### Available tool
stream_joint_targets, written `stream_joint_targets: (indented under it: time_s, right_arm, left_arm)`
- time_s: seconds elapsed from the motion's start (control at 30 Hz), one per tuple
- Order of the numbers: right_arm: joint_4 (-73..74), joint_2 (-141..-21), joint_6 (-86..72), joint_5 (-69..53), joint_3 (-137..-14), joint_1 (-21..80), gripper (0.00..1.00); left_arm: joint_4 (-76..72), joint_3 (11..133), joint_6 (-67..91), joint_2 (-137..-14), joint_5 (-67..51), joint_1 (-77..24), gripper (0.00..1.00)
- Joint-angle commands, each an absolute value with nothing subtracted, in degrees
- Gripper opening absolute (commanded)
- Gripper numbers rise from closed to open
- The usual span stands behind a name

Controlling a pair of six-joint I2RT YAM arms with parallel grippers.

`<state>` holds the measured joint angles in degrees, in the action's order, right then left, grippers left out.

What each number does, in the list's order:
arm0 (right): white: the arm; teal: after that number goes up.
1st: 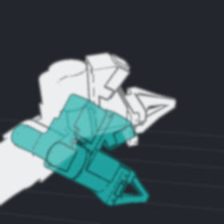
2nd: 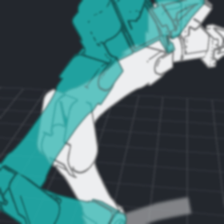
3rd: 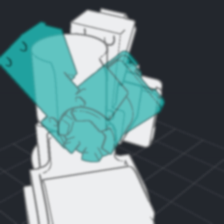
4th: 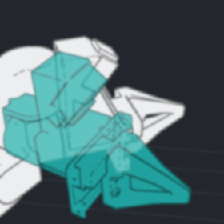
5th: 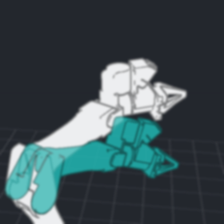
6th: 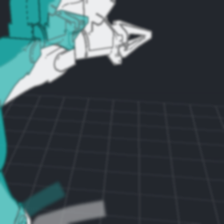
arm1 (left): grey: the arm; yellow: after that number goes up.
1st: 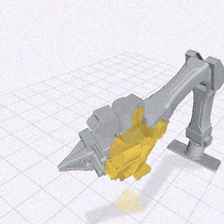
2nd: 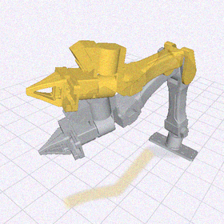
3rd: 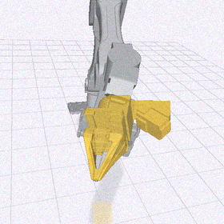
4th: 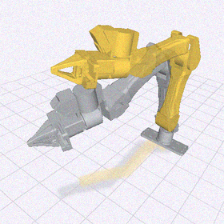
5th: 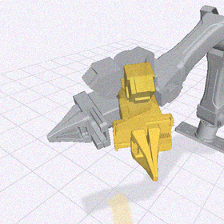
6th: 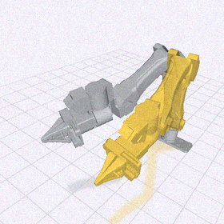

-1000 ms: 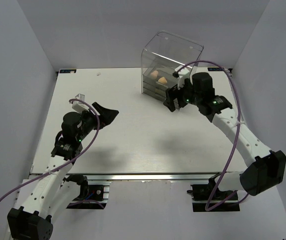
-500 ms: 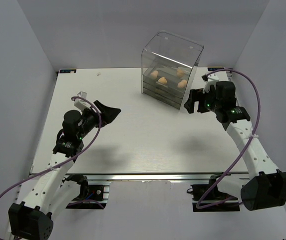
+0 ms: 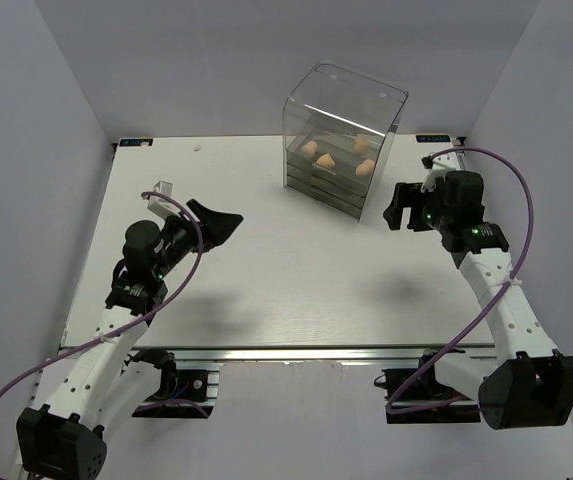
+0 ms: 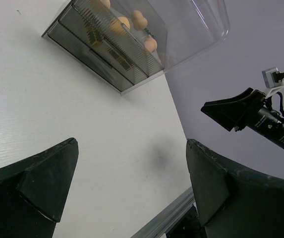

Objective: Organize the makeup

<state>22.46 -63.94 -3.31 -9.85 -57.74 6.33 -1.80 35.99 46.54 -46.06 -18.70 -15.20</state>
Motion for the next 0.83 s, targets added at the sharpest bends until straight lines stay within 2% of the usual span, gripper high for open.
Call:
stream_joint_targets:
  time_s: [0.0,0.8]
  right_arm:
    - [20.1,-61.8,-2.1,-8.5,-57.0,5.6,0.89]
    - [20.1,-61.3,1.1,-9.0,-56.3,4.0,0.9]
  left_arm:
    - [-3.3,36.4,46.5,-45.1,-19.5,-15.0,0.98]
    - [-3.6,35.1,46.9,-42.9,-18.7,-15.1,0.98]
